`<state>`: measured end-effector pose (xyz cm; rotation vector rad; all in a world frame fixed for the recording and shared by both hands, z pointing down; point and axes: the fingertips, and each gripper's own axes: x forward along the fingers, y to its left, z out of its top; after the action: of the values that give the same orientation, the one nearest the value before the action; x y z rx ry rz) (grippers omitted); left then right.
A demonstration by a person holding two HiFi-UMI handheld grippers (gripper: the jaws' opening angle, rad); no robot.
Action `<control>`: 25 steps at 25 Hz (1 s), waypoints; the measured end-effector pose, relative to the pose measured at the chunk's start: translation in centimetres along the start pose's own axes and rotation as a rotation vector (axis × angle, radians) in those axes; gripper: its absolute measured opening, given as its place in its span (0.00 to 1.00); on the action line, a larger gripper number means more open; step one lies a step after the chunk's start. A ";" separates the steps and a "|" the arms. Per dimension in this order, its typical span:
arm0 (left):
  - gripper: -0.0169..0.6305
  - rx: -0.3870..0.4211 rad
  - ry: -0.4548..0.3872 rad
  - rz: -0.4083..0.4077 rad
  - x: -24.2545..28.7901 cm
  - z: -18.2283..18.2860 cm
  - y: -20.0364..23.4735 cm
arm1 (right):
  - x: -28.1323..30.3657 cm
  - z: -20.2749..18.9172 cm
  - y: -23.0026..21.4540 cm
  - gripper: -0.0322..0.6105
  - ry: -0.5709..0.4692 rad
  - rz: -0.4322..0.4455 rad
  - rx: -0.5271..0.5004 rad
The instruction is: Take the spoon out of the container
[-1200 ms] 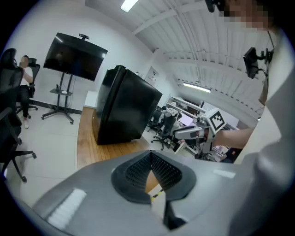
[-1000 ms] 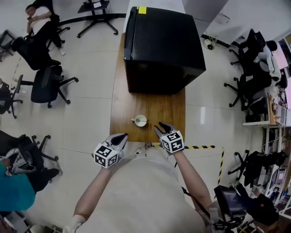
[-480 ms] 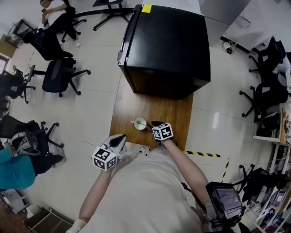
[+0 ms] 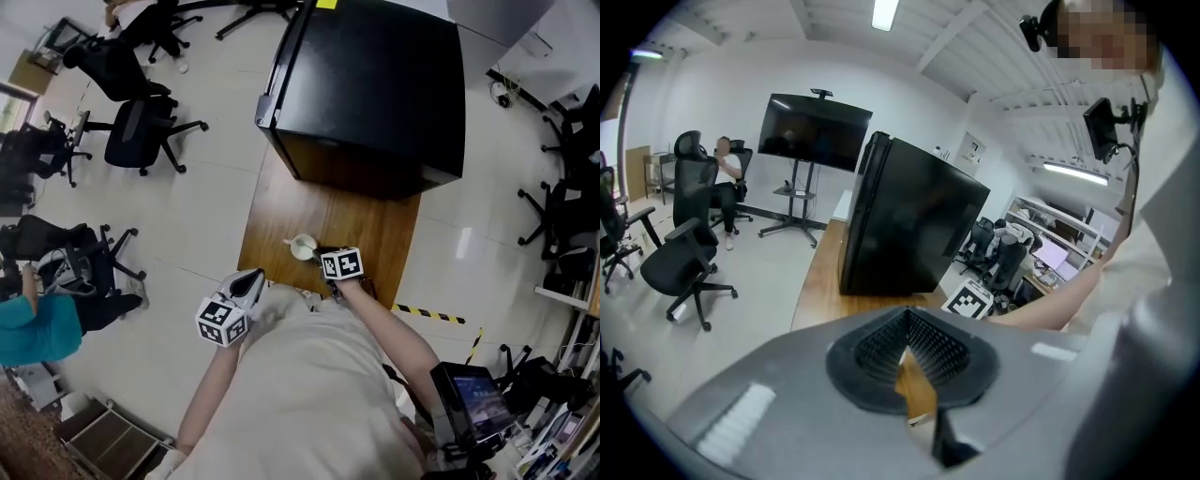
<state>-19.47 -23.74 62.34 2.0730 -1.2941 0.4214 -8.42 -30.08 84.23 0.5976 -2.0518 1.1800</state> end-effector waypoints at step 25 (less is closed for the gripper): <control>0.02 0.183 0.113 -0.258 5.9 3.1 0.1 | -9.9 -0.1 -6.9 0.13 -0.392 -0.110 0.360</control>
<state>-17.01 -29.84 63.52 2.2957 -0.9364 0.5481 2.75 -32.80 80.71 1.1799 -2.0951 1.4691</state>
